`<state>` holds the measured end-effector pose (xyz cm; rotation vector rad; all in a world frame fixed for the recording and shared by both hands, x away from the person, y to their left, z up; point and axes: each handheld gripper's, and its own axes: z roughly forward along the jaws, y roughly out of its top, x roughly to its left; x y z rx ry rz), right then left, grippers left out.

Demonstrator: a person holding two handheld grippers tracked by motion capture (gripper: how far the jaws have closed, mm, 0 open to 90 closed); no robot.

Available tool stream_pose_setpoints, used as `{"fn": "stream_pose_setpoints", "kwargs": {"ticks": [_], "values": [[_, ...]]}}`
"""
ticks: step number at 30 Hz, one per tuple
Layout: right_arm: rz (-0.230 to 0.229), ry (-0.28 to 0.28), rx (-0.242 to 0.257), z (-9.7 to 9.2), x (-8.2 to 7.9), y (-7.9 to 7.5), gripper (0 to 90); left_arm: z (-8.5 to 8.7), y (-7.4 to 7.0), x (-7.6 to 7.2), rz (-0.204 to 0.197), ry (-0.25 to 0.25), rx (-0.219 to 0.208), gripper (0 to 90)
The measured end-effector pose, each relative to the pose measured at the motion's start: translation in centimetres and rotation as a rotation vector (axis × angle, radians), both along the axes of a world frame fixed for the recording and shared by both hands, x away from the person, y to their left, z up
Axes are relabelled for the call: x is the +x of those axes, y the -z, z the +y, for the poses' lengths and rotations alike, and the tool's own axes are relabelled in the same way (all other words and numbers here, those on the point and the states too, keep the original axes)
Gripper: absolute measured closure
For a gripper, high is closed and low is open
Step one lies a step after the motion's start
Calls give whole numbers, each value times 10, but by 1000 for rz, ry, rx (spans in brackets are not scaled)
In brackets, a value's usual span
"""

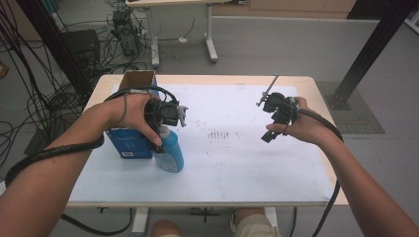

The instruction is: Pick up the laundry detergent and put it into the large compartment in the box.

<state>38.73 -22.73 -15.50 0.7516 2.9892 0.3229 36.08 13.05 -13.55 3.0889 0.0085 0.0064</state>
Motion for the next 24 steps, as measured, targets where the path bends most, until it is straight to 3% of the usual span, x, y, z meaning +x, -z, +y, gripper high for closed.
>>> {"fn": "stream_pose_setpoints", "kwargs": {"ticks": [13,24], "values": [[5,5,2,-2,1,2,89,-3,17,5,18,7,-10,69],[6,2,4,-1,2,4,89,-5,24,4,24,10,0,73]]}}
